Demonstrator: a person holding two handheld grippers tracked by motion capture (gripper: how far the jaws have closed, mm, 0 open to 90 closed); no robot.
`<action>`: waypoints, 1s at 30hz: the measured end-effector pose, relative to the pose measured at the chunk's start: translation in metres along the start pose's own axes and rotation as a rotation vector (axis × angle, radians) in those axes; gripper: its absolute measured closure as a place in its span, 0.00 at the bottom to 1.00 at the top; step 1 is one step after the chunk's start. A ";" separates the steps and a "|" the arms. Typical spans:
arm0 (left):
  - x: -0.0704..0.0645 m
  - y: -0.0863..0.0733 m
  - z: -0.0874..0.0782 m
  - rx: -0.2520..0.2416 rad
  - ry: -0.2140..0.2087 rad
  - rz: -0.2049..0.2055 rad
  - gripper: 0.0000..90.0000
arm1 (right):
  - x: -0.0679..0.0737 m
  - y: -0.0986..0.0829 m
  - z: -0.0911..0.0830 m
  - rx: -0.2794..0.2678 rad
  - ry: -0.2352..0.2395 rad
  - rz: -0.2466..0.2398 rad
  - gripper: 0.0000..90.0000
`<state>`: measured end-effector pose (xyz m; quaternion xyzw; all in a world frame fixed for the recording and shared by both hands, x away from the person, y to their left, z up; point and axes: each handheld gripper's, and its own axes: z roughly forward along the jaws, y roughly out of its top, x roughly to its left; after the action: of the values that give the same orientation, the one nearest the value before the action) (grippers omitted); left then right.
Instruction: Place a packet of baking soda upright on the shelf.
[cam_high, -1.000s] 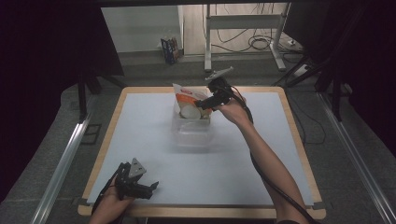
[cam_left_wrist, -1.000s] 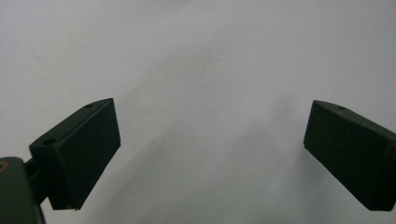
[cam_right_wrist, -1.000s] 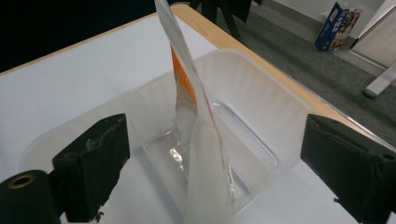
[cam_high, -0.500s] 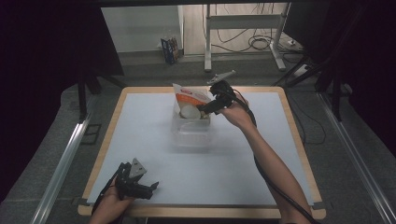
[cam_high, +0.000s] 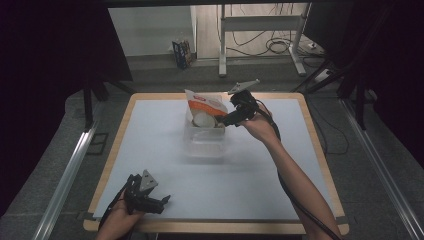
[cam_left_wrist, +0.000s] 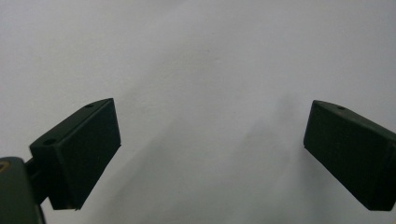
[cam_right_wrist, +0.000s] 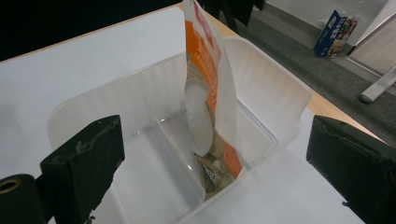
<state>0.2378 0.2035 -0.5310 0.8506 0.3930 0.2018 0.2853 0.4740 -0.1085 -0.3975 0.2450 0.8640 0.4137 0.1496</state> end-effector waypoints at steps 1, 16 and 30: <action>0.000 0.000 0.000 0.000 0.000 0.000 0.04 | 0.001 -0.001 -0.001 0.000 0.000 -0.001 0.04; 0.001 0.000 0.000 -0.003 -0.006 -0.008 0.04 | 0.011 -0.020 -0.016 0.022 -0.009 -0.004 0.05; 0.000 0.000 0.000 0.001 -0.002 -0.004 0.04 | 0.027 -0.043 -0.027 -0.009 0.004 0.006 0.05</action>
<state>0.2381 0.2034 -0.5311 0.8501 0.3945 0.2003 0.2857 0.4266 -0.1344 -0.4167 0.2458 0.8617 0.4187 0.1477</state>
